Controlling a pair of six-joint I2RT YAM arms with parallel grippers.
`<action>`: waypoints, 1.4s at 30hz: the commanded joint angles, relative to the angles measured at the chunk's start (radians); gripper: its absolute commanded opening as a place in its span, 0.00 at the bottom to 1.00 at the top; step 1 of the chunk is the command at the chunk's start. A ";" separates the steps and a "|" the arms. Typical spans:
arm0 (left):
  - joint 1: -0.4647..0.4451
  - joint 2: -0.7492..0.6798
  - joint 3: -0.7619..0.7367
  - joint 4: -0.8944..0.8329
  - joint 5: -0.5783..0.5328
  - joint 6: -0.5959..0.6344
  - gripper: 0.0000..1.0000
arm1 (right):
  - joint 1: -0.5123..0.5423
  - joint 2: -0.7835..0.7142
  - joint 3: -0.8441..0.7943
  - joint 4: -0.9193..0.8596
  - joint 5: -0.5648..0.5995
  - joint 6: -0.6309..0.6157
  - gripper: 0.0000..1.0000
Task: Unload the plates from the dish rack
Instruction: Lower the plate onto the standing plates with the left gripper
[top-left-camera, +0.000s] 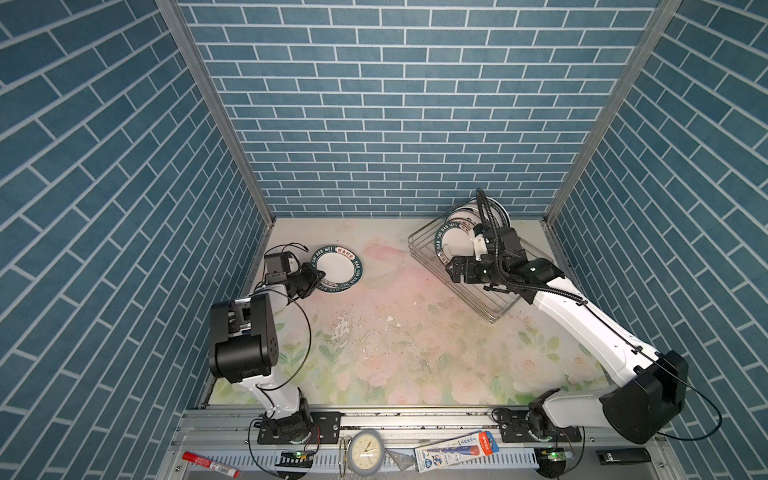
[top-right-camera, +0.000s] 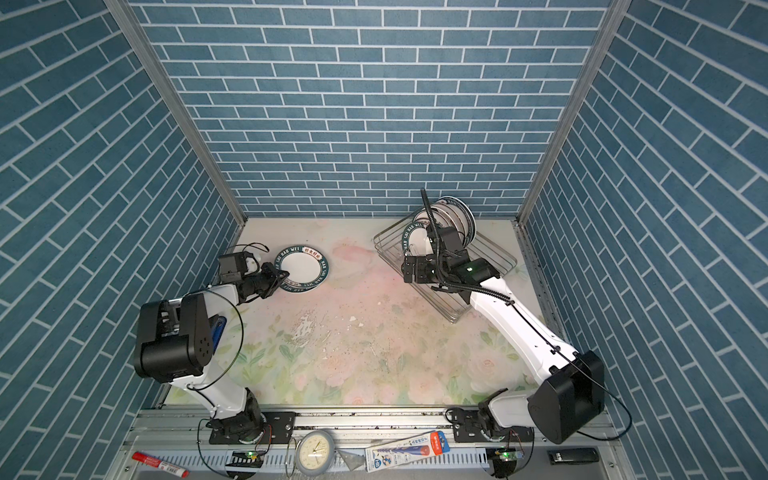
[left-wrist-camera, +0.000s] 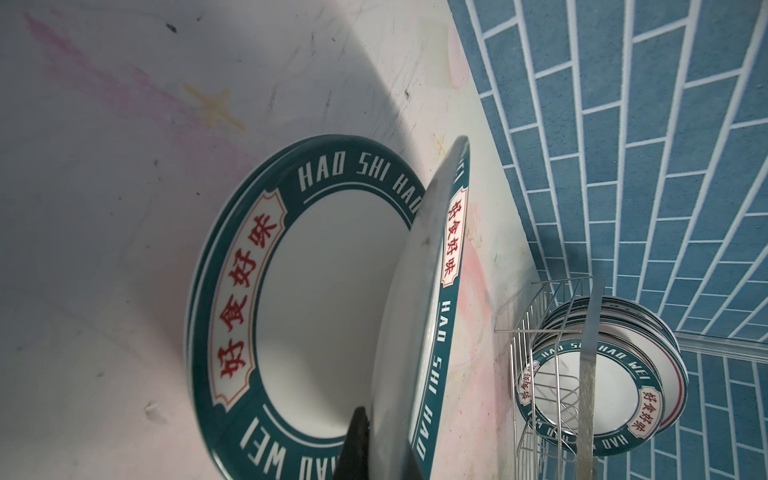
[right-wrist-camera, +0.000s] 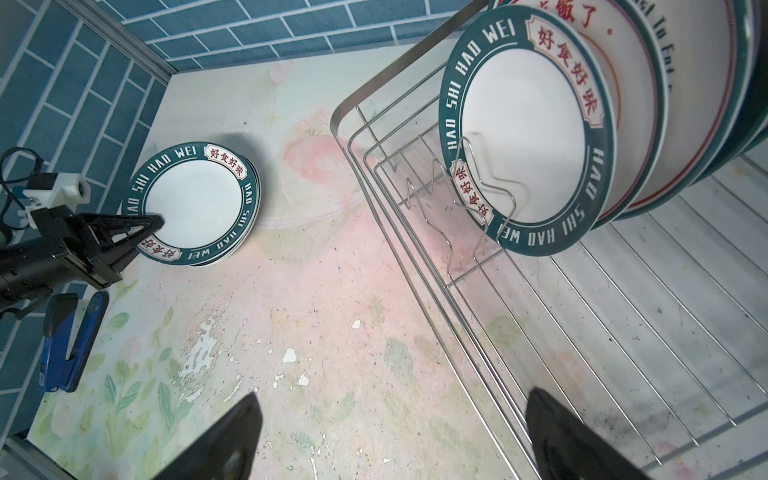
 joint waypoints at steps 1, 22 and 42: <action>0.003 0.009 0.033 -0.035 -0.014 0.043 0.00 | 0.002 0.013 -0.021 0.009 -0.016 -0.029 0.99; 0.004 0.013 0.062 -0.165 -0.081 0.091 0.29 | 0.001 0.022 -0.050 0.034 -0.064 -0.023 0.99; -0.047 0.098 0.272 -0.524 -0.245 0.201 0.56 | 0.002 0.013 -0.057 0.052 -0.081 -0.021 0.99</action>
